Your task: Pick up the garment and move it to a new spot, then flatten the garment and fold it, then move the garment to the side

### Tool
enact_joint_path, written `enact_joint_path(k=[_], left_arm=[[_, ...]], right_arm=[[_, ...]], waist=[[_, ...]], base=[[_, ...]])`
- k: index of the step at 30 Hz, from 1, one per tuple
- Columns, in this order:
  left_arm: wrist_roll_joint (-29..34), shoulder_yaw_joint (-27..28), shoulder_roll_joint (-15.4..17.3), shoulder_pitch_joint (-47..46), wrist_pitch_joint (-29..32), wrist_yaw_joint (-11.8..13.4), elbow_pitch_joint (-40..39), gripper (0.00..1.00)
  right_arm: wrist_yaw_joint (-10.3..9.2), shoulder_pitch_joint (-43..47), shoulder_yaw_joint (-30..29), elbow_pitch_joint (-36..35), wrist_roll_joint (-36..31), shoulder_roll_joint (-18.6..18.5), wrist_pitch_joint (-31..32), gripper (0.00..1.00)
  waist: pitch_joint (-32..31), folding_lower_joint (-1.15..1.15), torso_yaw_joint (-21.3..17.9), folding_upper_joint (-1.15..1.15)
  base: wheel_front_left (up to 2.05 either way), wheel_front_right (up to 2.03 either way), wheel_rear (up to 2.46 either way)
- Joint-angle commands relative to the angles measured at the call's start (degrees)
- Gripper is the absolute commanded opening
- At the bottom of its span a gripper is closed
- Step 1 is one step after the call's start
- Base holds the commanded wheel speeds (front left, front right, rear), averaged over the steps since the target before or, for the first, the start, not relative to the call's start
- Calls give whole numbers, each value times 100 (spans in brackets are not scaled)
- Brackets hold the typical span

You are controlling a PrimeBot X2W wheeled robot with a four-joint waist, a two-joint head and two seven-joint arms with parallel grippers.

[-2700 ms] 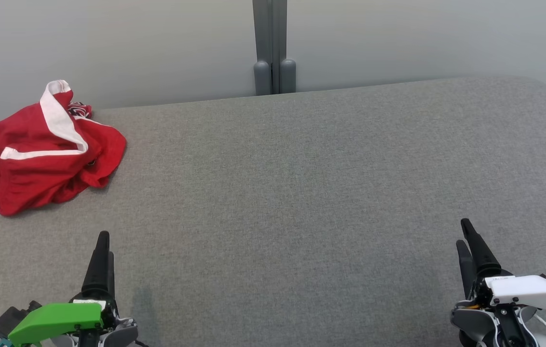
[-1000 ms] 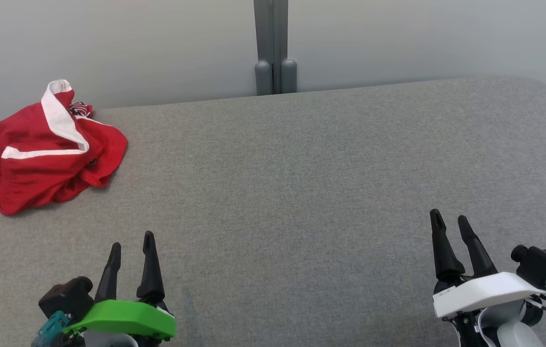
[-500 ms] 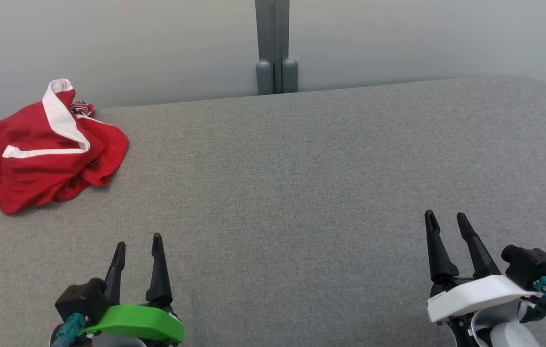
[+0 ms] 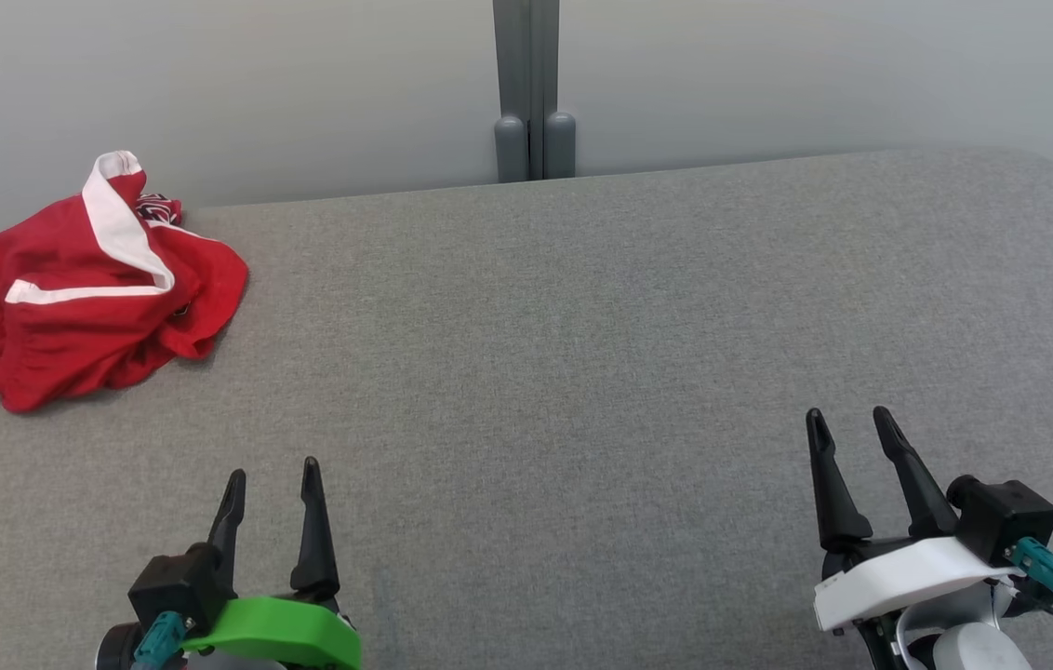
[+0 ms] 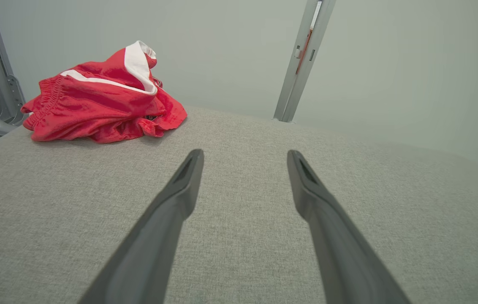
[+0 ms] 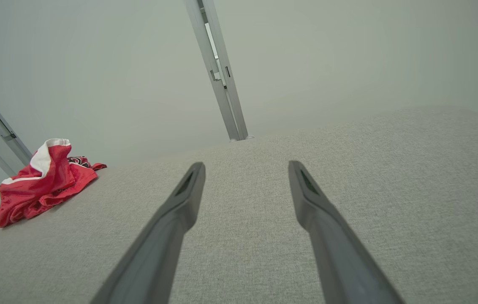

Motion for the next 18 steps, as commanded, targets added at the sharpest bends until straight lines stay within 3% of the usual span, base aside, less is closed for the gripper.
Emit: enact_joint_path(k=[1,18], left_arm=[[137,-17,45,53,-59,40,-9,100],[692,-54,51,95,-239,119,59,100]], right_arm=[[2,37,10,-13,-150,-30,-70,100],[2,46,54,39,-828,-34,-242,100]], waist=[[2,0,1,0],[8,0,13,0]], base=[[0,0,0],[0,0,0]])
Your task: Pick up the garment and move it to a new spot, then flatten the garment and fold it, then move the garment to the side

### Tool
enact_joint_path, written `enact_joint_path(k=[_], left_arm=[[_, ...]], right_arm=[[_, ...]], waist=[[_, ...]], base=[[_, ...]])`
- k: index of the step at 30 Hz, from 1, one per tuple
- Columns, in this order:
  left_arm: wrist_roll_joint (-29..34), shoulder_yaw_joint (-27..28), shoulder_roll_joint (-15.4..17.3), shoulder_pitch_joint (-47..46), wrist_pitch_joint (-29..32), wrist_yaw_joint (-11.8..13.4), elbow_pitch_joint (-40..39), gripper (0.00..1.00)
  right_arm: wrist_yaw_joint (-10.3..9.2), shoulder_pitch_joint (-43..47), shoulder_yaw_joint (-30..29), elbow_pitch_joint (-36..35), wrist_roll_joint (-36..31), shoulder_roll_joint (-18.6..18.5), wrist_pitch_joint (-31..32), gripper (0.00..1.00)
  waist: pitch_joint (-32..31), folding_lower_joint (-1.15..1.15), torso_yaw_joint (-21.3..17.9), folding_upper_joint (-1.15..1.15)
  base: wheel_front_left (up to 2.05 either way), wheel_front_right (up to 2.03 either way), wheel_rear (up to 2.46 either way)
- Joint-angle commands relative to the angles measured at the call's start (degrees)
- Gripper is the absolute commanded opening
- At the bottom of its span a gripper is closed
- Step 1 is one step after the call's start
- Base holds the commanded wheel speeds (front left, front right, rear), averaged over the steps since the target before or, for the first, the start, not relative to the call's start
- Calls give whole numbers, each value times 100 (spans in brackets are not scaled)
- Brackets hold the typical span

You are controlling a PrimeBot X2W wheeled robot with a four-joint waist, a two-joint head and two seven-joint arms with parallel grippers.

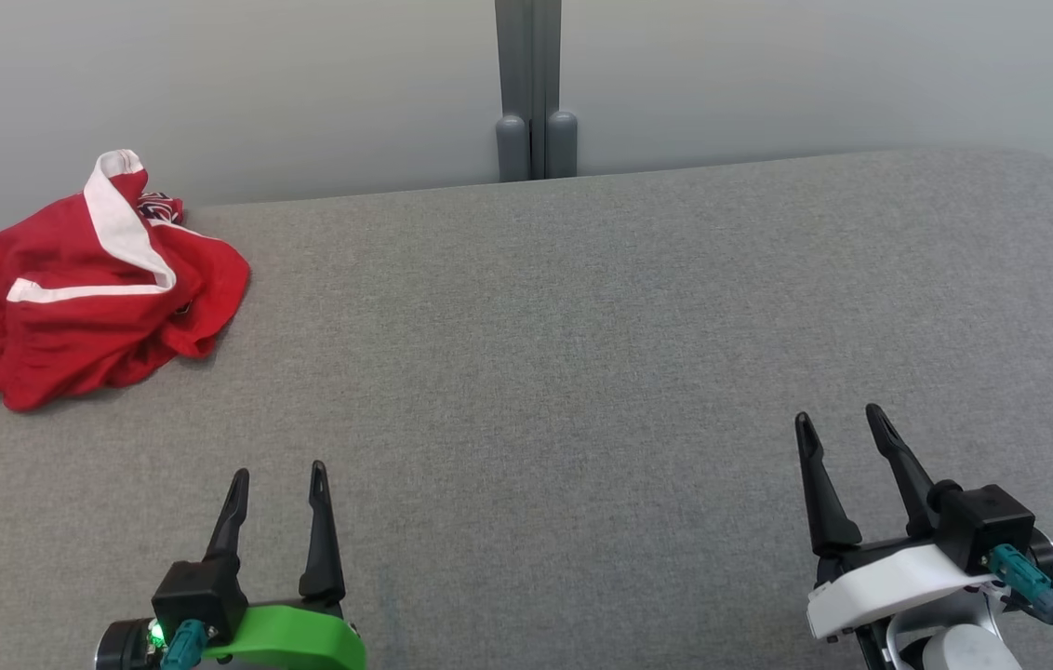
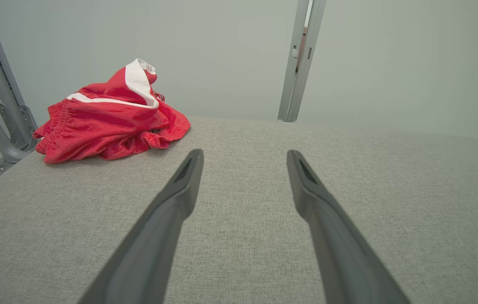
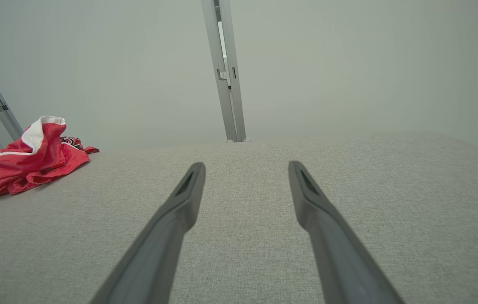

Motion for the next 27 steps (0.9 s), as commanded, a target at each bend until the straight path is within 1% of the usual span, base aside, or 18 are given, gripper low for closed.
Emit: enact_joint_path(k=[1,7,27], left_arm=[[124,-9,43,74,-57,35,10,100],[270,-34,45,94,-113,90,48,100],[90,-15,43,26,-95,67,227,100]], right_arm=[[2,45,14,-1,-127,-24,-57,100],[1,60,30,-3,-341,-26,-112,100],[1,9,7,122,-223,-25,-100,100]], waist=[[1,0,0,0],[6,0,4,0],[17,0,16,0]], base=[[0,0,0],[0,0,0],[0,0,0]])
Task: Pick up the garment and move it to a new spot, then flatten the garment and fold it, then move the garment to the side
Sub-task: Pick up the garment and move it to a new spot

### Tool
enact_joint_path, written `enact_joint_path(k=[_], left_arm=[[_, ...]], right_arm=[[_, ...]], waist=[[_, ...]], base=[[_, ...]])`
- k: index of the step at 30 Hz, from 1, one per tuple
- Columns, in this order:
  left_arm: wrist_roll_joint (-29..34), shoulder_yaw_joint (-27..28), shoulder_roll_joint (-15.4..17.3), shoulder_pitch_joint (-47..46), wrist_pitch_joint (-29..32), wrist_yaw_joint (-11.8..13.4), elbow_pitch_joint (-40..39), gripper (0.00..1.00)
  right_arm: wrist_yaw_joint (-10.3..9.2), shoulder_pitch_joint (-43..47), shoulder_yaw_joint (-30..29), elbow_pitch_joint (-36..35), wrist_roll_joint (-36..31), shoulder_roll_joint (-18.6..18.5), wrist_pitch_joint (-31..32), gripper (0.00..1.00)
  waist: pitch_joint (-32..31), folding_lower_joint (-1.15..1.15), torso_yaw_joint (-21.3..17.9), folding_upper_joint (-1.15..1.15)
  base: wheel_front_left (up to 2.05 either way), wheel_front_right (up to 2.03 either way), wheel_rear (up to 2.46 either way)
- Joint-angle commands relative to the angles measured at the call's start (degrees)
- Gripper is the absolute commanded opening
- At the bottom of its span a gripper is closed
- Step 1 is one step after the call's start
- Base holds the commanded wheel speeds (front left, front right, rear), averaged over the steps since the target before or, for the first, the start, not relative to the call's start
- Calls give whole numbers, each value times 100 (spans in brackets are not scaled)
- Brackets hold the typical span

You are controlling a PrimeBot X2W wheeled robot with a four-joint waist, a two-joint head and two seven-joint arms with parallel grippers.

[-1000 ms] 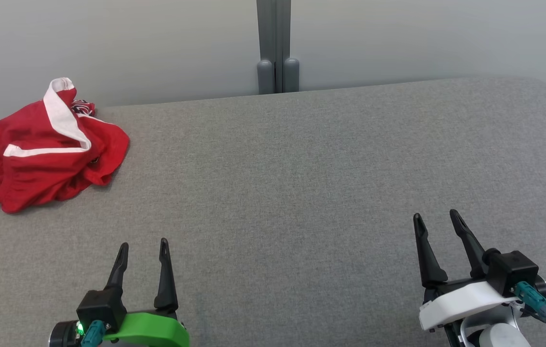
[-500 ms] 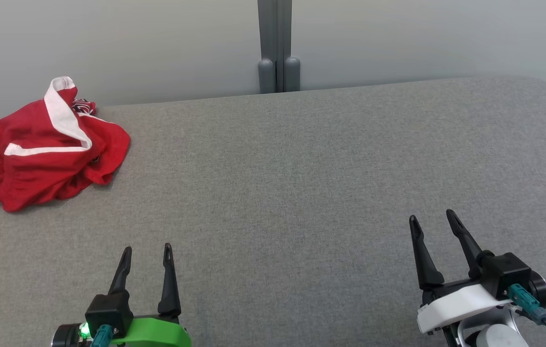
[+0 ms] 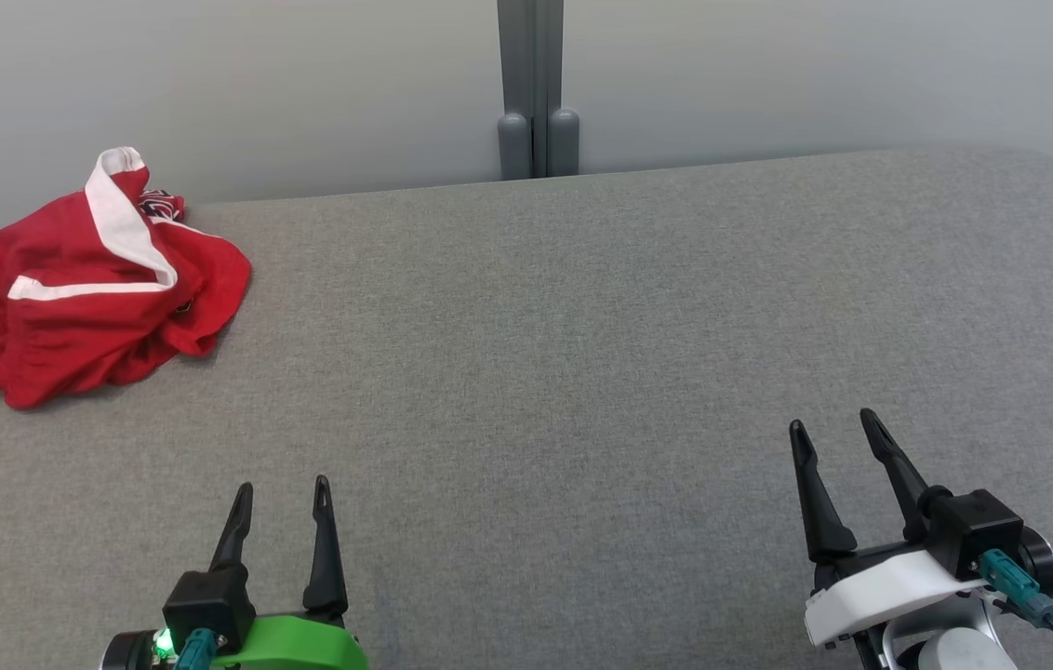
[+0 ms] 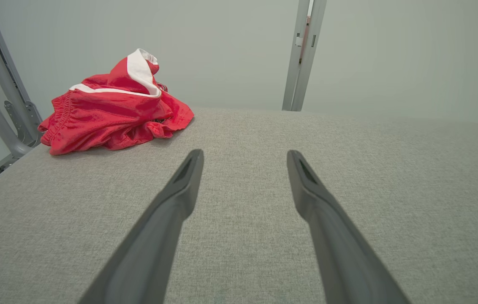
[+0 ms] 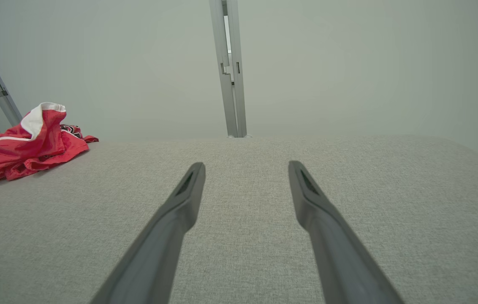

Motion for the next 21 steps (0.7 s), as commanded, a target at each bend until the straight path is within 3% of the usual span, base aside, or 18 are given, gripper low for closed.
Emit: enact_joint_path(k=[1,11,21], left_arm=[[-29,16,38,-4,-4,-4,18,100],[-11,-1,37,-84,-4,4,32,100],[8,67,36,-129,-4,22,18,100]], right_arm=[[0,10,-7,10,26,-22,-18,100],[0,110,-81,-74,16,-20,-18,100],[0,89,-100,-132,-6,-19,-18,100]], waist=[[1,0,2,0],[16,0,294,0],[46,0,1685,0]], base=[[0,0,0],[0,0,0],[0,0,0]])
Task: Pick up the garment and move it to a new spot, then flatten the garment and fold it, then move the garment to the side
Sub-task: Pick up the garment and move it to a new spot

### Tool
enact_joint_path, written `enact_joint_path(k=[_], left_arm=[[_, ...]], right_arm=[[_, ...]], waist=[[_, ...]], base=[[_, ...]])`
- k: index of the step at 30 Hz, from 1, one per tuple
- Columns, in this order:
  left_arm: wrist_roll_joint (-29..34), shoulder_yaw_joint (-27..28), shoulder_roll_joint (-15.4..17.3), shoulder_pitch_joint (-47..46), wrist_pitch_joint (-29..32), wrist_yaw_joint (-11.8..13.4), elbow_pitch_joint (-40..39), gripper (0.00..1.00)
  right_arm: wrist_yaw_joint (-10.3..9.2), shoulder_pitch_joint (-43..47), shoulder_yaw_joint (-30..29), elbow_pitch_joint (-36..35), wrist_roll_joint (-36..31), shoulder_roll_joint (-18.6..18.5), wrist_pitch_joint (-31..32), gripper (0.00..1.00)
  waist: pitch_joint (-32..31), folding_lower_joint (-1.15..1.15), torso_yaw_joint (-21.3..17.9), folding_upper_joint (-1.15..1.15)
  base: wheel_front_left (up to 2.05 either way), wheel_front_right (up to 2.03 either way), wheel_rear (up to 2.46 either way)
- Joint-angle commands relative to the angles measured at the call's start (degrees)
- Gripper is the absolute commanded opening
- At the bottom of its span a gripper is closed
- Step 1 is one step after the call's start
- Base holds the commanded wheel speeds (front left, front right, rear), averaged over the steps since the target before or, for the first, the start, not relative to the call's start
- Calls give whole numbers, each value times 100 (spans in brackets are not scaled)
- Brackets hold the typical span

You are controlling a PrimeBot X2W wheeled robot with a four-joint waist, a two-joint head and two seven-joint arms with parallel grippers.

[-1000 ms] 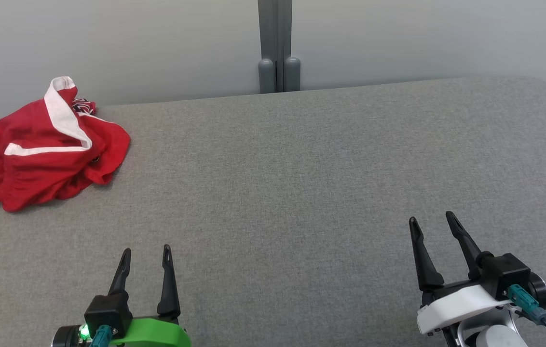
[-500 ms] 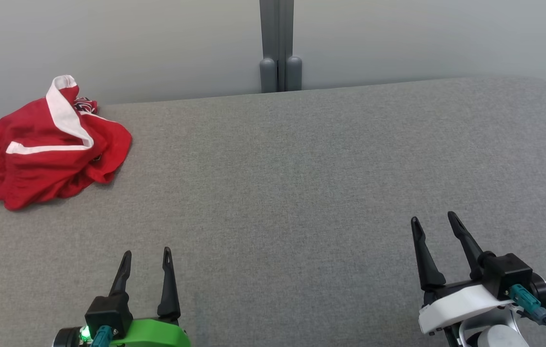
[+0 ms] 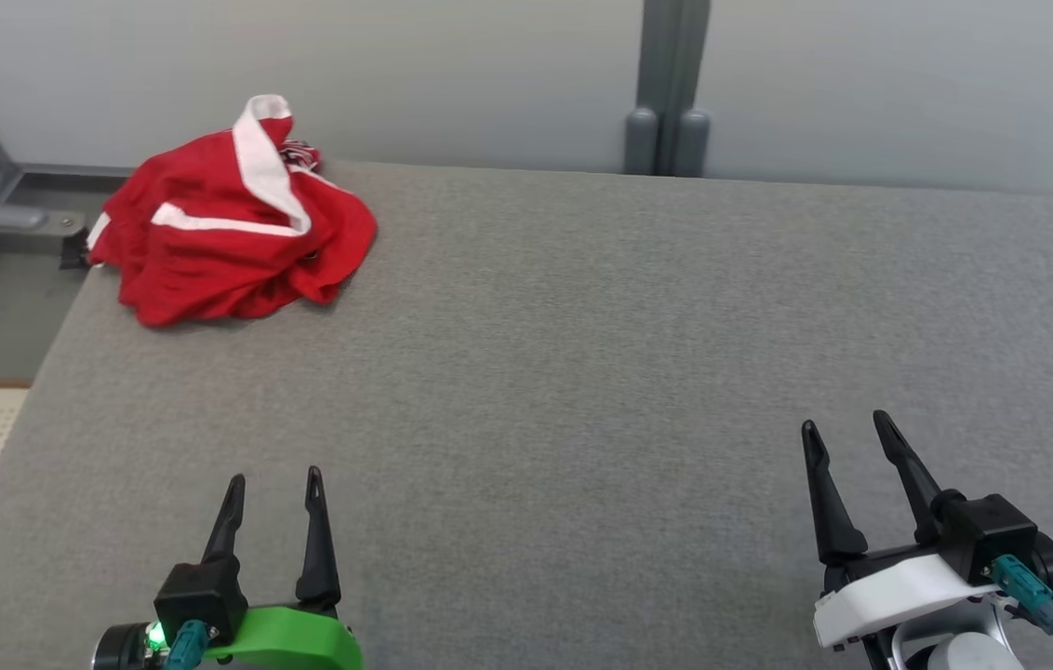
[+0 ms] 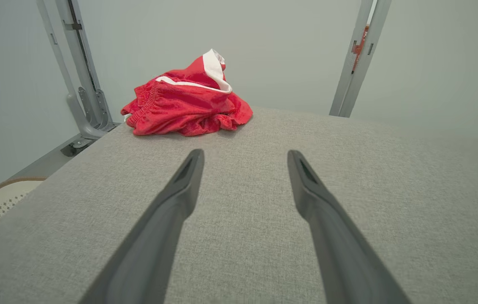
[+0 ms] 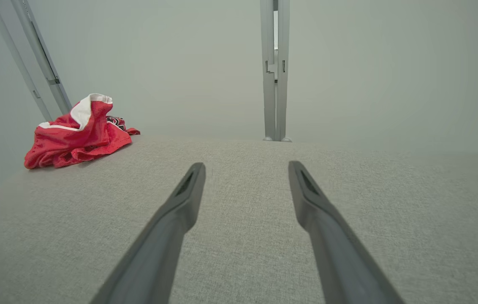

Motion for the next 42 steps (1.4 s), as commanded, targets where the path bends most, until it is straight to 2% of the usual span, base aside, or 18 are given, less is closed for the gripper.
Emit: enact_joint_path(k=[1,6,12,25,31,37,42], left_arm=[[32,44,34,-39,-4,8,-9,100],[53,117,33,56,-4,-25,-2,100],[89,239,33,152,-4,-37,-32,100],[81,421,31,307,-4,-7,-247,100],[108,508,68,182,-4,-124,-203,100],[169,944,460,-880,-4,-264,-496,100],[401,1075,1046,-2277,14,-430,-458,100]], right_arm=[[0,-12,12,0,1,-17,-18,100],[0,15,102,46,43,-16,-18,100],[0,-4,269,94,86,-15,-18,100],[-1,-108,497,166,94,-19,-18,100],[-1,5,343,29,-13,-18,-18,100],[-1,-336,259,-293,-348,-21,-18,100],[-1,-740,226,-525,-718,-25,-18,100]], waist=[[9,0,813,0],[-67,0,1450,0],[-150,0,1845,0],[-110,0,1874,0],[72,0,1867,0],[859,0,1601,0],[1580,0,1293,0]], base=[[0,0,0],[0,0,0],[0,0,0],[0,0,0],[0,0,0],[0,0,0],[0,0,0]])
